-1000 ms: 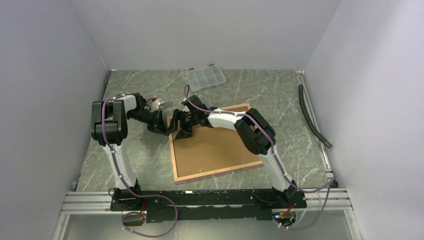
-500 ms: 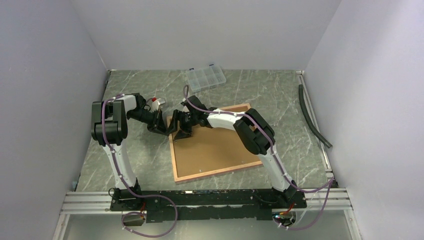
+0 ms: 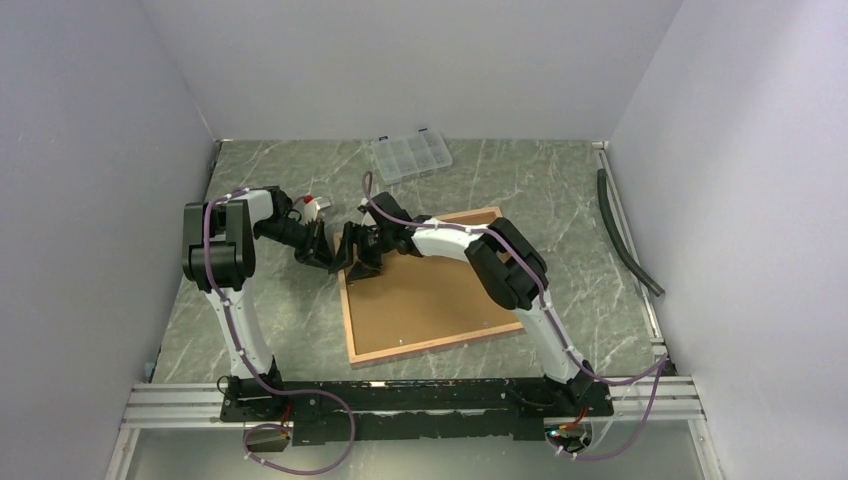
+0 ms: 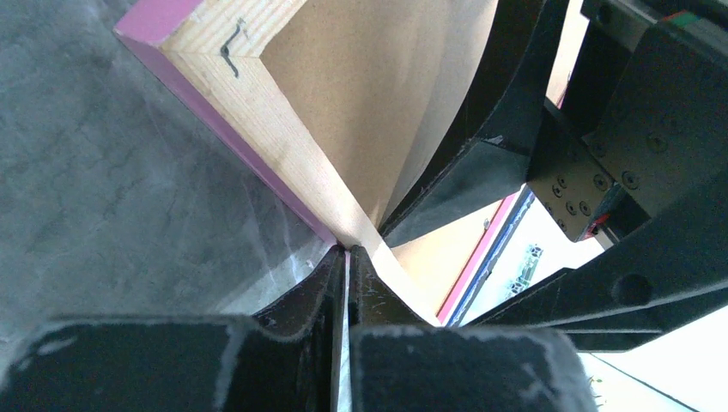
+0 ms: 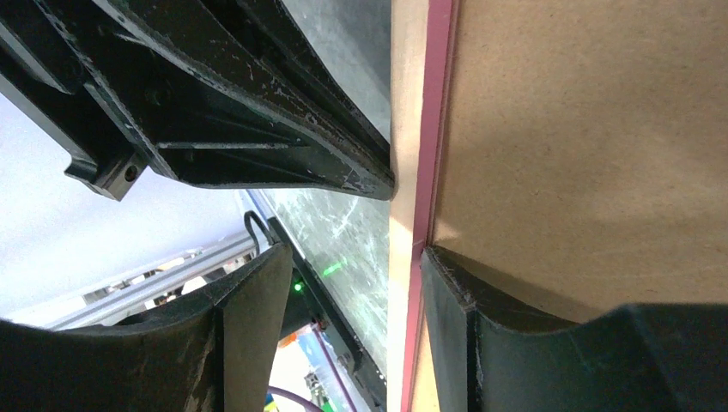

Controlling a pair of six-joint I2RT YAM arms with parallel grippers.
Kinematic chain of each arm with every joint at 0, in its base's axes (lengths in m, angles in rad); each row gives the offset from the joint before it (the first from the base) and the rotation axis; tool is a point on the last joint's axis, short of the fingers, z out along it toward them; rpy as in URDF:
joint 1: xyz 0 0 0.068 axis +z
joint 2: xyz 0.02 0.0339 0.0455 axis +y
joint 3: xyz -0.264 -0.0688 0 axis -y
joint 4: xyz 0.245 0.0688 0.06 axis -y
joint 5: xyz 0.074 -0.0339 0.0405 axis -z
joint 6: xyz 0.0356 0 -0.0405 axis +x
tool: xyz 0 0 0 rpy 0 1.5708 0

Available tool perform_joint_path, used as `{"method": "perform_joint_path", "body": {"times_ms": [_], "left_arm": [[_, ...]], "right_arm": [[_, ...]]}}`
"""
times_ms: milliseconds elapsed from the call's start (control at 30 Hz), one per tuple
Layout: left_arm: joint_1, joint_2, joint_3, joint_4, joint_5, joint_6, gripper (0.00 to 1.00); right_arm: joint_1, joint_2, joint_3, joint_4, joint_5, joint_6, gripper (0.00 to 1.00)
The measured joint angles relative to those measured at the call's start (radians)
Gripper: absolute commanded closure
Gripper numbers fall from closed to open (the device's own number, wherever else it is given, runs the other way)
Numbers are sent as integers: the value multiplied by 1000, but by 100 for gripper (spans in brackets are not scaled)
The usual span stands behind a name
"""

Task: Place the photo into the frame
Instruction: Install the photo frame at the center of the board.

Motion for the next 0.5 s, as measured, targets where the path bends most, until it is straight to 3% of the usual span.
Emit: {"method": "perform_joint_path", "body": {"times_ms": [300, 500], "left_arm": [[0, 0, 0, 1, 0, -6, 93], [0, -2, 1, -2, -2, -6, 93]], "right_arm": [[4, 9, 21, -31, -19, -29, 38], [1, 14, 68, -88, -34, -63, 32]]}}
